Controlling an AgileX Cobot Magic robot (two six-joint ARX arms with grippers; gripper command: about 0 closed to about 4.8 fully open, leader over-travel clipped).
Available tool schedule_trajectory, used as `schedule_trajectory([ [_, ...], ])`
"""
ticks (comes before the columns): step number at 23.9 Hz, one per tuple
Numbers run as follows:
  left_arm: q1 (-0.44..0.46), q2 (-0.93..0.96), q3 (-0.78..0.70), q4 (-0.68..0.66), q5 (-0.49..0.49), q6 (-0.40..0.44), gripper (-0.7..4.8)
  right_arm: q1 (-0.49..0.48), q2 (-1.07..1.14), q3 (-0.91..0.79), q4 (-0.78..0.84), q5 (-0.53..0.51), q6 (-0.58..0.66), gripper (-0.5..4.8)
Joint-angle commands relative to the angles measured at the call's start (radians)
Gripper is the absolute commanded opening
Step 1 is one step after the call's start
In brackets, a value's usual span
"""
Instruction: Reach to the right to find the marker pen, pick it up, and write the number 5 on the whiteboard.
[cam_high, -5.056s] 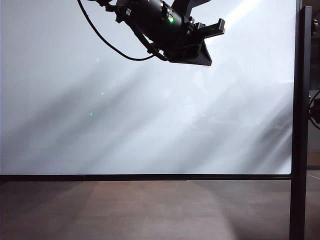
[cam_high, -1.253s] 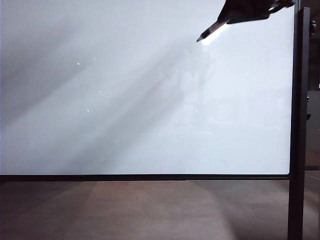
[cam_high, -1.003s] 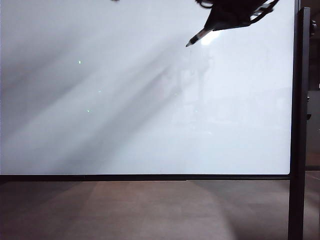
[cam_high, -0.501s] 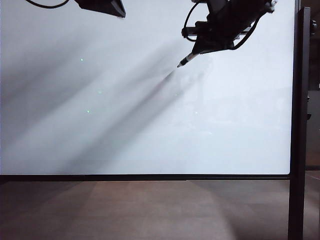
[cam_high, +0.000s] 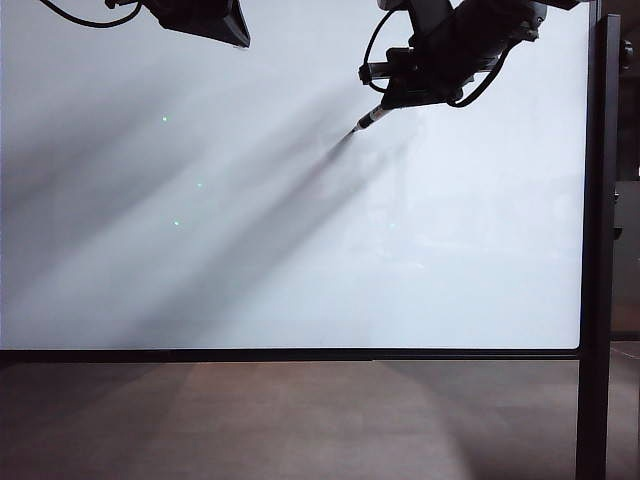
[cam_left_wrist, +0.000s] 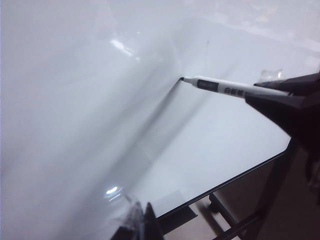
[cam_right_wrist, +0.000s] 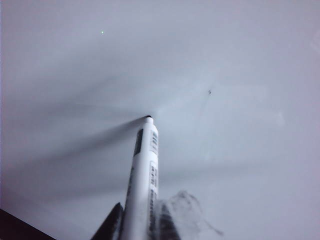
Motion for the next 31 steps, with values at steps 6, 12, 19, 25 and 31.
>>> schedule_trajectory([
  [6, 0.000, -0.004, 0.003, 0.010, -0.002, -0.002, -0.04, -0.021, 0.012, 0.005, 0.049, 0.003, -0.002, -0.06],
  [12, 0.000, -0.004, 0.003, 0.010, -0.002, -0.002, -0.04, -0.036, 0.011, 0.005, 0.049, 0.010, -0.001, -0.06],
  [19, 0.000, -0.004, 0.003, 0.006, -0.002, -0.002, -0.05, -0.048, 0.008, 0.005, 0.045, 0.031, -0.002, -0.06],
  [25, 0.000, -0.004, 0.003, 0.006, -0.002, -0.002, -0.04, -0.057, 0.005, 0.005, 0.041, 0.035, -0.002, -0.06],
  [31, 0.000, -0.004, 0.003, 0.005, -0.002, -0.002, -0.04, -0.066, -0.006, 0.005, 0.009, 0.035, -0.002, -0.06],
])
